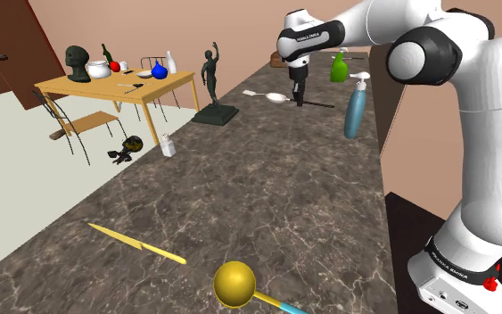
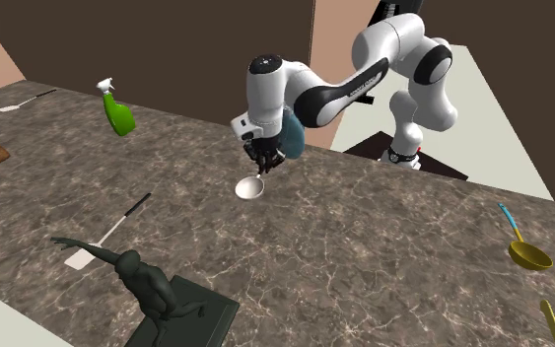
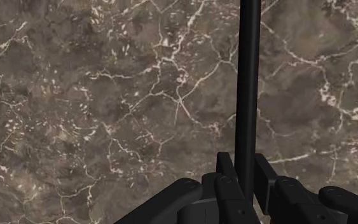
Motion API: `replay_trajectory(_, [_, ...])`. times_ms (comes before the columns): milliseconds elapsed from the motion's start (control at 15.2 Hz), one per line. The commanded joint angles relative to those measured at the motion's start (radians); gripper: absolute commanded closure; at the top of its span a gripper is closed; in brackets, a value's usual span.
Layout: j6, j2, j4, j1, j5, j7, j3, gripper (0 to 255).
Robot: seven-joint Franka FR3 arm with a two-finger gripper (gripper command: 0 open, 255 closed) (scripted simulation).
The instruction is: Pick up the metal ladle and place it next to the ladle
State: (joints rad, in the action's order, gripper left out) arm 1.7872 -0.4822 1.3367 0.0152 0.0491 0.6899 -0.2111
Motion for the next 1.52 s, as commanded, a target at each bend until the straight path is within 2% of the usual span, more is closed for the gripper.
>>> replay_trajectory(0, [-0.021, 0.001, -0.020, -0.001, 0.000, 0.002, 0.000, 255])
replay_trajectory(330, [0.017, 0.110, 0.139, 0.084, 0.027, -0.102, 0.021, 255])
replay_trajectory(660, [0.036, 0.191, 0.250, 0.160, 0.047, -0.210, 0.052, 255])
replay_trajectory(1056, [0.040, 0.255, 0.333, 0.244, 0.060, -0.343, 0.099, 255])
replay_trajectory(1452, [0.031, 0.286, 0.371, 0.324, 0.063, -0.475, 0.152, 255])
